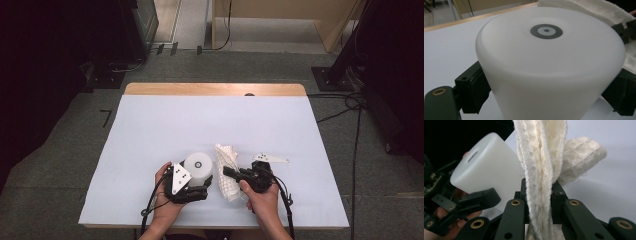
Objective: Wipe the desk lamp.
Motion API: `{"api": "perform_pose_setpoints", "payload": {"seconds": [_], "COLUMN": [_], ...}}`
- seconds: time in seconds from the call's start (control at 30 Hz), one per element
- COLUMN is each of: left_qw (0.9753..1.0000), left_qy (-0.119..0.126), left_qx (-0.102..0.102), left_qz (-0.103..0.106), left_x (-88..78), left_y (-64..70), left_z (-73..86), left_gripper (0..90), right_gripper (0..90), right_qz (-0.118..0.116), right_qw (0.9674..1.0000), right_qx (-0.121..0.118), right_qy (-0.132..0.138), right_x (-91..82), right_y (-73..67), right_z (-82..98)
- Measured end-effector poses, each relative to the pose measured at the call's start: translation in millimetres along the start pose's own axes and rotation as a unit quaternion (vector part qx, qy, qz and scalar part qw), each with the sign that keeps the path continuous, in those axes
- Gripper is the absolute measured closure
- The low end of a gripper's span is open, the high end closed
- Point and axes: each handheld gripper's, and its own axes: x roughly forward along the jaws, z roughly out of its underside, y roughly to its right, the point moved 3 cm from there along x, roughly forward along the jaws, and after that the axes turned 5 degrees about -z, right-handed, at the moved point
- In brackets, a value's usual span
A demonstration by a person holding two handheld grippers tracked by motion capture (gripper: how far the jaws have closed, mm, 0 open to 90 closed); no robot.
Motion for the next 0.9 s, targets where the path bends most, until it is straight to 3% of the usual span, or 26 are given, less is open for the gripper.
{"api": "perform_pose_setpoints", "payload": {"seconds": [0.1,0.23,0.43,0.7,0.8,0.9], "left_qw": [0.9998,0.9978,0.9976,0.9966,0.9961,0.9967], "left_qy": [0.007,0.028,0.028,0.022,0.024,0.013], "left_qx": [0.004,-0.019,0.0,0.02,0.019,0.015], "left_qz": [0.02,0.057,0.064,0.077,0.082,0.079], "left_x": [-2.7,-9.4,-9.6,-7.6,-7.6,-4.7], "left_y": [-3.5,-9.0,-6.3,1.1,1.6,-0.1], "left_z": [-3.7,-12.0,-11.9,-10.0,-10.2,-7.7], "left_gripper": [9.0,9.0,9.1,9.1,9.1,9.0], "right_gripper": [77.7,77.7,78.1,78.2,78.3,78.3], "right_qz": [-0.001,-0.002,-0.015,-0.047,-0.055,-0.051], "right_qw": [1.0,0.9999,0.9998,0.9983,0.9973,0.998], "right_qx": [0.001,0.001,0.006,-0.019,-0.029,-0.027], "right_qy": [-0.007,-0.015,-0.014,0.028,0.039,0.028], "right_x": [4.0,7.9,9.8,-14.5,-22.2,-18.7], "right_y": [-0.5,-1.5,-7.7,-31.1,-38.4,-35.5], "right_z": [3.2,6.1,6.5,-15.6,-21.3,-18.2]}}
